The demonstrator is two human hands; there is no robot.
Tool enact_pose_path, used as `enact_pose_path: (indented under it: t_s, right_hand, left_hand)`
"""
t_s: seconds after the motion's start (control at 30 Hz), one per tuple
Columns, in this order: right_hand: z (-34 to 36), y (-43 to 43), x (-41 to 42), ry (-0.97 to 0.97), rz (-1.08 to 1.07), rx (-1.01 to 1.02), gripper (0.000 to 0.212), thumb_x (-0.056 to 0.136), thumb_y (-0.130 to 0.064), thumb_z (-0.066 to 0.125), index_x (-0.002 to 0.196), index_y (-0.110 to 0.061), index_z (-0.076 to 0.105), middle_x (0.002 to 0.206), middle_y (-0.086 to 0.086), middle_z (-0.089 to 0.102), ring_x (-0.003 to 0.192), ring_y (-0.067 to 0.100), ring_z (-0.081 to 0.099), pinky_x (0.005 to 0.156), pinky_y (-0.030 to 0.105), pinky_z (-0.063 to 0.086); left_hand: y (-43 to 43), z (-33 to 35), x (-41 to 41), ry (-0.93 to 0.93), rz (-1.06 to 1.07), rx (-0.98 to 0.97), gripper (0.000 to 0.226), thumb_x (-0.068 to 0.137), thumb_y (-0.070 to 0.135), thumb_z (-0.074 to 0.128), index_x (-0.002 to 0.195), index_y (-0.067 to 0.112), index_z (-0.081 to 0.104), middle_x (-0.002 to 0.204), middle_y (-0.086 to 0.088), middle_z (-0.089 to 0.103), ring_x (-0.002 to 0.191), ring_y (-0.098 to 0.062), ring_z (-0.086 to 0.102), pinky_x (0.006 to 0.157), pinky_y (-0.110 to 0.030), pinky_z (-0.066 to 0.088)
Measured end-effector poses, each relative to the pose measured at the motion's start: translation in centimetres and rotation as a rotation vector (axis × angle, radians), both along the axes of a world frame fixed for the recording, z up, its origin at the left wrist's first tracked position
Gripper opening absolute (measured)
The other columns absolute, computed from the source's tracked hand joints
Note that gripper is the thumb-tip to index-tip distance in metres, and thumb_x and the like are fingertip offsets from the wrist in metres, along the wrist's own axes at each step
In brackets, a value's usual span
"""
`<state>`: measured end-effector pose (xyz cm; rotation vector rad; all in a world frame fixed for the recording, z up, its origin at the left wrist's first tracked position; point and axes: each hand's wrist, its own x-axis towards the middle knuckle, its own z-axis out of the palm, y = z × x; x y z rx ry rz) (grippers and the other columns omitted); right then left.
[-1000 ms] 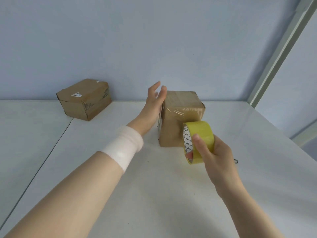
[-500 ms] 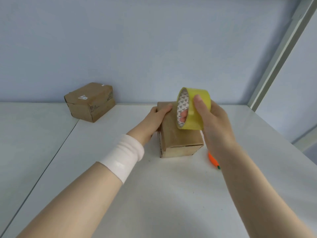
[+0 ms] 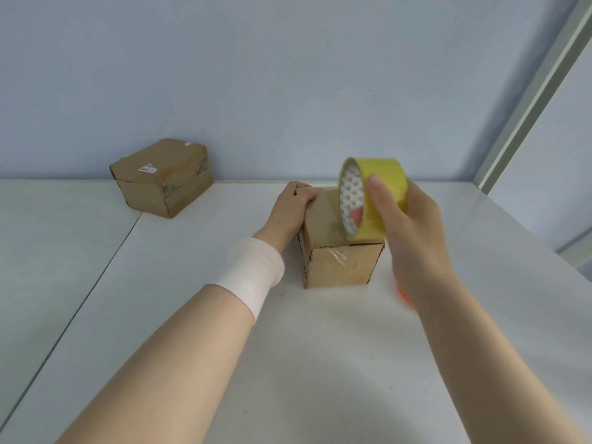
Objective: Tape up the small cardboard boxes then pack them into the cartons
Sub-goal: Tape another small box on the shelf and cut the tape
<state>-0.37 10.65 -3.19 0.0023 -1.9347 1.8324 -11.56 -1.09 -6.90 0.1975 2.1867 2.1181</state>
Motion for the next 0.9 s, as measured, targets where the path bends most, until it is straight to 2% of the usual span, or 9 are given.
enact_pose_path:
  t_s: [0.07,0.23,0.33,0.43,0.53,0.63,0.7,0.8,0.9]
  right_hand:
    - [-0.3,0.4,1.8,0.045,-0.015,0.008,0.028,0.085,-0.043,0.054,0.083,-0.016,0.063,0.062,-0.010,0.070,0.056,-0.001,0.064,0.051,0.007,0.044]
    - [-0.6,-0.1,2.5,0.038,0.050,0.078,0.033,0.086,-0.038,0.058,0.093,-0.006,0.059,0.069,-0.008,0.070,0.072,0.007,0.066,0.068,0.015,0.048]
    - [-0.7,-0.3,3.6,0.050,0.002,0.001,0.029,0.084,-0.044,0.059,0.082,-0.015,0.060,0.059,-0.009,0.067,0.058,0.000,0.061,0.056,0.009,0.044]
    - [-1.8,0.2,5.7,-0.057,-0.078,0.000,0.043,0.074,-0.057,0.060,0.078,-0.014,0.063,0.061,-0.007,0.065,0.054,0.001,0.056,0.053,0.015,0.043]
    - [-4.2,0.3,8.0,-0.174,-0.070,0.058,0.029,0.085,-0.037,0.065,0.077,-0.009,0.062,0.060,-0.002,0.064,0.051,0.003,0.056,0.050,0.011,0.041]
    - [-5.1,0.2,7.8,-0.255,-0.026,0.057,0.022,0.086,-0.030,0.058,0.080,-0.009,0.061,0.057,-0.001,0.064,0.047,0.003,0.058,0.046,0.009,0.041]
    - [-4.8,0.4,7.3,-0.283,-0.025,0.036,0.030,0.088,-0.032,0.057,0.080,-0.004,0.060,0.058,-0.001,0.061,0.046,0.001,0.057,0.044,0.007,0.038]
    - [-4.8,0.6,7.6,-0.290,-0.018,0.019,0.027,0.089,-0.032,0.056,0.079,-0.007,0.061,0.056,-0.006,0.061,0.047,0.001,0.057,0.044,0.007,0.038]
    - [-5.0,0.7,7.8,-0.278,-0.025,0.017,0.024,0.088,-0.036,0.056,0.078,-0.014,0.063,0.059,-0.003,0.064,0.051,0.004,0.058,0.049,0.009,0.042]
  left_hand:
    - [0.0,-0.1,0.0,0.006,-0.013,0.004,0.010,0.093,0.013,0.048,0.083,0.016,0.052,0.085,0.005,0.052,0.078,-0.006,0.049,0.069,-0.018,0.039]
    - [0.2,-0.2,-0.1,0.006,0.000,0.006,0.009,0.094,0.015,0.047,0.085,0.015,0.050,0.085,0.005,0.051,0.082,-0.010,0.048,0.071,-0.021,0.038]
    - [0.2,-0.2,-0.2,0.002,-0.003,-0.009,0.013,0.094,0.015,0.047,0.081,0.019,0.048,0.084,0.005,0.050,0.081,-0.009,0.047,0.068,-0.020,0.038]
    - [0.2,-0.4,-0.4,0.000,-0.011,-0.024,0.013,0.093,0.016,0.047,0.081,0.021,0.049,0.085,0.006,0.050,0.078,-0.007,0.047,0.067,-0.019,0.037]
    - [0.3,-0.5,-0.6,0.015,-0.010,-0.016,0.012,0.093,0.017,0.047,0.082,0.020,0.050,0.086,0.006,0.050,0.081,-0.009,0.048,0.067,-0.019,0.037]
    - [0.4,-0.4,-0.2,-0.001,-0.022,-0.004,0.009,0.094,0.017,0.046,0.099,0.015,0.054,0.095,0.004,0.053,0.096,-0.015,0.051,0.075,-0.020,0.041]
    - [0.1,-0.2,0.2,0.013,-0.017,-0.056,0.033,0.096,0.025,0.046,0.128,0.016,0.045,0.121,-0.005,0.052,0.118,-0.020,0.048,0.097,-0.027,0.040]
    - [-2.0,-0.3,1.8,0.369,0.032,-0.176,0.054,0.092,0.046,0.049,0.141,0.032,0.031,0.146,0.002,0.031,0.137,-0.009,0.026,0.109,-0.019,0.021]
    - [-4.2,-0.8,3.8,0.661,-0.317,-0.397,0.059,0.077,0.052,0.065,0.129,0.042,0.038,0.146,0.014,0.026,0.142,-0.002,0.011,0.111,-0.011,0.011]
